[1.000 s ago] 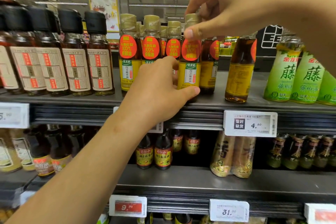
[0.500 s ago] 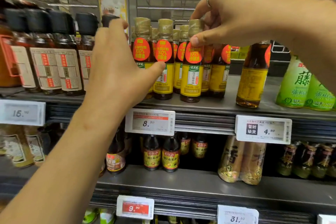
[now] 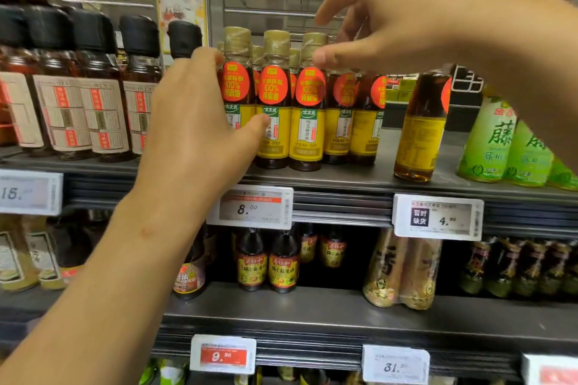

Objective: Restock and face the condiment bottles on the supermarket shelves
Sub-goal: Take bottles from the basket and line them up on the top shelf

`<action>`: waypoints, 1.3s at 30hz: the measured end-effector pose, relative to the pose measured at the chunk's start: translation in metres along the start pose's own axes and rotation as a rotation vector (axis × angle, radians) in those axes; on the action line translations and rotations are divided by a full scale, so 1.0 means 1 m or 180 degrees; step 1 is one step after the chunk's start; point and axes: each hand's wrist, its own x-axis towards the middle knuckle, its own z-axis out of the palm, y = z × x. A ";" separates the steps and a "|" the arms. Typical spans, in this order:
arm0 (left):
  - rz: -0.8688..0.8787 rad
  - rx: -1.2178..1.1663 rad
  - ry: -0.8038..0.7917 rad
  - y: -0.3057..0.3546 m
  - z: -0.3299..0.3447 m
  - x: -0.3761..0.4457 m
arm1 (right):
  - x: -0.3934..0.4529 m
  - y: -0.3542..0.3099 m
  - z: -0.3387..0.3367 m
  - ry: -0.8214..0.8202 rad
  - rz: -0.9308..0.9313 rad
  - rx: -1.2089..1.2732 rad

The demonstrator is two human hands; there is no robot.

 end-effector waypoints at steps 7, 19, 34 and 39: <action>0.0865 -0.0529 -0.0086 0.065 0.007 -0.024 | -0.021 0.044 -0.037 0.0184 0.0311 0.0085; 0.0194 -0.0901 -0.1684 0.122 0.093 -0.024 | -0.041 0.061 -0.036 -0.1049 0.0898 0.0556; 0.0074 -0.0978 -0.1781 0.106 0.081 -0.014 | -0.048 0.051 -0.023 -0.0669 0.0809 0.0985; 0.0023 -0.0940 -0.1706 0.100 0.078 -0.013 | -0.048 0.046 -0.015 -0.0514 0.0796 0.0879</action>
